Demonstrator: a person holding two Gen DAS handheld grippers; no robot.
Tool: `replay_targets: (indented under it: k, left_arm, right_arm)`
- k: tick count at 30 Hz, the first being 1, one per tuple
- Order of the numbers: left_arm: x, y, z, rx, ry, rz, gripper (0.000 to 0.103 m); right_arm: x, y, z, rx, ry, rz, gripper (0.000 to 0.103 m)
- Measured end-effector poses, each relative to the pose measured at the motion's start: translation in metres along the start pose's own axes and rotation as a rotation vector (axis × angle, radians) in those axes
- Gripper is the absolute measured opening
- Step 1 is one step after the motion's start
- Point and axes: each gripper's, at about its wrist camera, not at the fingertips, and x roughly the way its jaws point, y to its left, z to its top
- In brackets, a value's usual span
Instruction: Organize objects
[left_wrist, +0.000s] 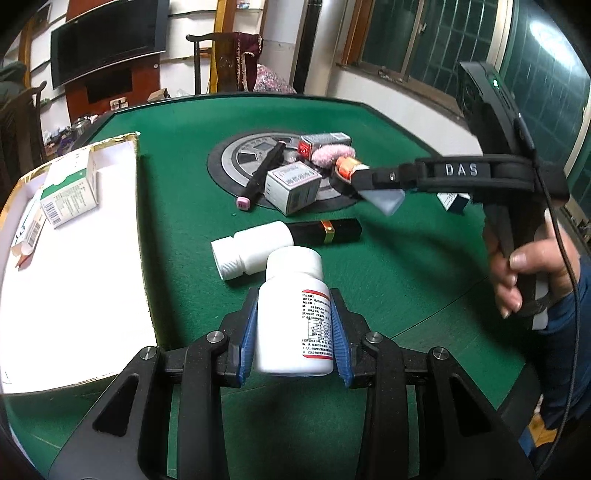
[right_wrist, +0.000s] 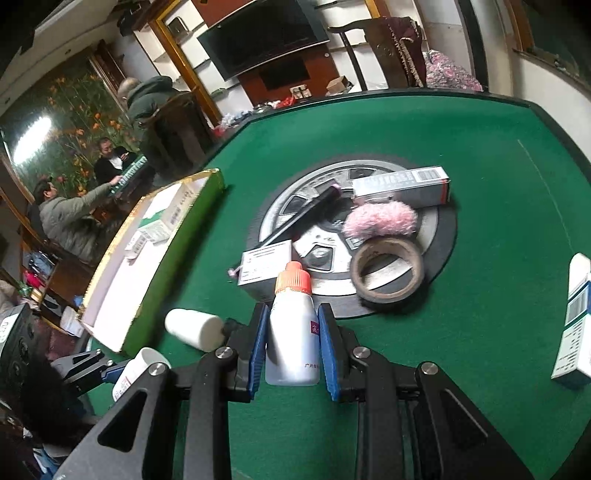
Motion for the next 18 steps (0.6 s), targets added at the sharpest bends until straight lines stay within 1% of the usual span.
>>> replay_targets:
  k: [4, 13, 18]
  left_arm:
    - [-0.008, 0.007, -0.001, -0.024, -0.021, -0.009, 0.035]
    - [-0.018, 0.014, 0.000, -0.038, -0.045, -0.032, 0.035]
    - [-0.023, 0.020, 0.001, -0.051, -0.057, -0.044, 0.035]
  right_arm:
    - [0.002, 0.010, -0.005, 0.004, 0.003, 0.027, 0.026]
    - [0.006, 0.030, -0.013, 0.016, 0.006, 0.091, 0.026]
    - [0.009, 0.037, -0.015, 0.022, 0.012, 0.106, 0.026]
